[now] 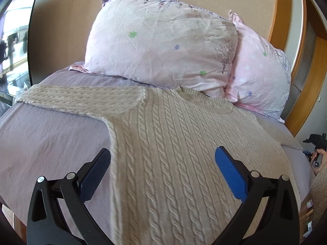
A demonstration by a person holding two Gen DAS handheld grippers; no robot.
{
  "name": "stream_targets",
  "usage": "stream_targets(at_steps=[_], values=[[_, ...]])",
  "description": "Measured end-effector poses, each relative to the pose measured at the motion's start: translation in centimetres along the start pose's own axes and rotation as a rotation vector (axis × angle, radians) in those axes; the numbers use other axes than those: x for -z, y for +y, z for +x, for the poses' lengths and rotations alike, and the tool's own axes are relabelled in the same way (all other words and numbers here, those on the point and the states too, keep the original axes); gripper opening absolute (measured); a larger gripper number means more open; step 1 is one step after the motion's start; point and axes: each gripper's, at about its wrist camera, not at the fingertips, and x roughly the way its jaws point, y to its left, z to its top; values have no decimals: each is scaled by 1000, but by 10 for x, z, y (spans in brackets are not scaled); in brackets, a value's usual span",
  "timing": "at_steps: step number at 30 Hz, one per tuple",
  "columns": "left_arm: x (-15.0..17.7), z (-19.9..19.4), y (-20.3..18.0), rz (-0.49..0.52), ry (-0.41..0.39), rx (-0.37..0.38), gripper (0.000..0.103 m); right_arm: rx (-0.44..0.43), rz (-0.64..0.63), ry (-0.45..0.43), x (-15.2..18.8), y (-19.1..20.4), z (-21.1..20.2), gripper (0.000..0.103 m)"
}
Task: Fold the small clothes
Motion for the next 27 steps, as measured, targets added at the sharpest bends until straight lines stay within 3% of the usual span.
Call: stream_targets(at_steps=[4,6,7,9,12,16,19,21,22,24,25,26,27], values=[[-27,-7,48,-106,-102,-51,102,-8,48,-25,-12,-4,16,38],[-36,-4,70,-138,-106,-140,102,4,48,-22,-15,-2,26,22],[-39,-2,81,-152,-100,-173,102,12,50,-19,-15,-3,29,9],[-45,5,101,-173,-81,-220,102,0,31,-60,-11,4,23,9],[-46,12,131,-221,-54,-274,102,-76,-168,-146,18,60,-5,8],[-50,14,164,-310,-74,-289,102,-304,-479,-123,106,165,-42,8],[-57,18,180,-363,-66,-288,102,-484,-702,-20,203,234,-54,8],[-60,22,191,-422,-51,-277,102,-578,-830,109,274,267,-48,8],[-60,24,199,-460,-40,-270,102,-611,-906,219,315,281,-38,10],[-59,28,214,-542,-27,-262,102,-624,-999,445,382,294,-15,19],[-58,30,224,-588,-27,-258,102,-621,-1021,548,406,294,-6,33],[-58,31,232,-626,-28,-258,97,-627,-1023,604,419,293,-2,41],[-58,32,241,-663,-32,-255,95,-636,-1013,613,421,290,-1,42]])
